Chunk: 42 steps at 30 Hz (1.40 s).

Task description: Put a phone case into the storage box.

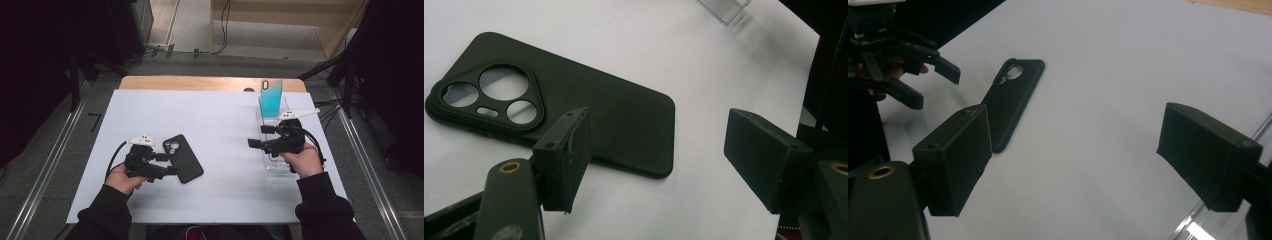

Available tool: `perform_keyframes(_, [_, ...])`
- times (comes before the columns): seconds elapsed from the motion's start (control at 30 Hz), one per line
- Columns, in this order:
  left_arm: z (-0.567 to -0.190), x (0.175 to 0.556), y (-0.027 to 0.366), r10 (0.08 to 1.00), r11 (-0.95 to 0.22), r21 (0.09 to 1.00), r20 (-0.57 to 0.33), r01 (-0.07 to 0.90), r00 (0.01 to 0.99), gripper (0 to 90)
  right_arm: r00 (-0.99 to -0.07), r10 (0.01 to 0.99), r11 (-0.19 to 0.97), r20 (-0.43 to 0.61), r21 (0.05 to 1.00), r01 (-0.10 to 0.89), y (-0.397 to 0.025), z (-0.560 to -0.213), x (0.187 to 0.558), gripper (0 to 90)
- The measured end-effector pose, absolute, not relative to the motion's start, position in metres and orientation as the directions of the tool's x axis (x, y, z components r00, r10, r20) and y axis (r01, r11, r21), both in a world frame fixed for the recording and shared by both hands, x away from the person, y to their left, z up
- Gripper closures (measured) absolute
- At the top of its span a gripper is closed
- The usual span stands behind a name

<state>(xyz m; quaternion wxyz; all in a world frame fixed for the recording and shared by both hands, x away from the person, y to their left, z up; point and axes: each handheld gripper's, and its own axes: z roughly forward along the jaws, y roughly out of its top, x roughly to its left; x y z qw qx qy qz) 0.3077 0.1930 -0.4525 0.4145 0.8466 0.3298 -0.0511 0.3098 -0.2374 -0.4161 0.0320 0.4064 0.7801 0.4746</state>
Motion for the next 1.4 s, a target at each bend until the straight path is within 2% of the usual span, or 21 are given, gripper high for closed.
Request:
perform_keyframes(0.77, [-0.451,0.307,0.198,0.516,-0.427,0.669,-0.372,0.608,0.772,27.2,-0.727,0.599,0.294,0.335,0.752,0.589,-0.216,-0.439,0.280,12.2])
perform_keyframes(1.4, [-0.450,0.303,0.203,0.528,-0.417,0.672,-0.369,0.612,0.765,27.2,-0.733,0.595,0.317,0.329,0.742,0.591,-0.201,-0.450,0.275,12.2])
